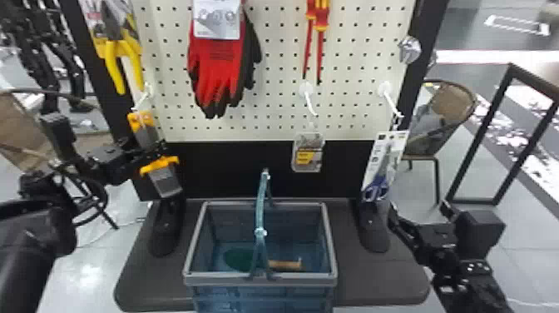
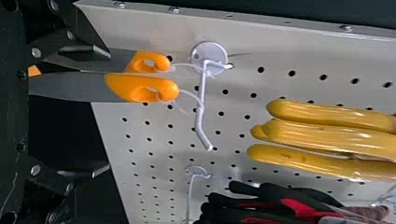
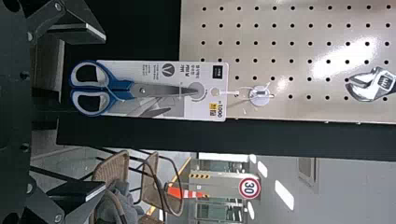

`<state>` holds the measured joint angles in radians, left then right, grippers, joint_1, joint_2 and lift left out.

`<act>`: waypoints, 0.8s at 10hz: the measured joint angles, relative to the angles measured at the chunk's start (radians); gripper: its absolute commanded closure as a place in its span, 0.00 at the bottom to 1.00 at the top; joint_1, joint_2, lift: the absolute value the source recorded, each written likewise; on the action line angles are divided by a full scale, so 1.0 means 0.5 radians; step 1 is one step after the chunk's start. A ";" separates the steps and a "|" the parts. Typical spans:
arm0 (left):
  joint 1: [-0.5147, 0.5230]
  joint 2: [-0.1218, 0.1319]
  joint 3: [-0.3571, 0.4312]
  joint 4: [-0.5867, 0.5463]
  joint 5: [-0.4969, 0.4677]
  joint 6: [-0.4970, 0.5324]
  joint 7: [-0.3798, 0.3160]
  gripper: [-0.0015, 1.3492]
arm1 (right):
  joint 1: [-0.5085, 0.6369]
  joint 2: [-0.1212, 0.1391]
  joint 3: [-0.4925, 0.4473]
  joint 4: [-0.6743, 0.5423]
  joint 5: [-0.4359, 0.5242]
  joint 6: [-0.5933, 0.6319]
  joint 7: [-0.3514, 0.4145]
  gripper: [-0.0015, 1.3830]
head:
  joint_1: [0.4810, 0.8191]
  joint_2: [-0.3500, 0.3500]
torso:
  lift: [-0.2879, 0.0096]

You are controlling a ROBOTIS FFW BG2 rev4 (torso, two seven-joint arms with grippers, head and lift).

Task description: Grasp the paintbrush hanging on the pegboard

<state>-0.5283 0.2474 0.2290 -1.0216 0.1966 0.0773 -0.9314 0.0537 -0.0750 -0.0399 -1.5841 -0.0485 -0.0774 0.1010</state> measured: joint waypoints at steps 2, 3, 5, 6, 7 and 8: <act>-0.039 0.002 0.009 0.000 -0.129 0.127 -0.044 0.62 | -0.003 0.001 0.000 -0.001 -0.015 0.025 0.010 0.13 | 0.20 0.50 | 0.63; -0.042 0.001 0.016 0.000 -0.138 0.125 -0.048 0.84 | -0.005 0.002 0.000 0.000 -0.019 0.028 0.012 0.13 | 0.20 0.50 | 0.63; -0.042 -0.017 0.030 0.000 -0.124 0.095 -0.046 0.89 | -0.002 0.000 -0.002 0.006 -0.028 0.029 0.013 0.13 | 0.20 0.50 | 0.63; -0.042 -0.023 0.029 -0.001 -0.121 0.097 -0.046 0.89 | 0.000 0.000 -0.003 0.008 -0.029 0.029 0.013 0.13 | 0.20 0.50 | 0.63; -0.042 -0.028 0.027 -0.003 -0.122 0.097 -0.046 0.89 | 0.002 0.000 -0.003 0.011 -0.029 0.029 0.013 0.13 | 0.20 0.50 | 0.63; -0.042 -0.031 0.027 -0.003 -0.123 0.097 -0.044 0.89 | 0.003 0.000 -0.003 0.011 -0.029 0.029 0.013 0.13 | 0.20 0.50 | 0.63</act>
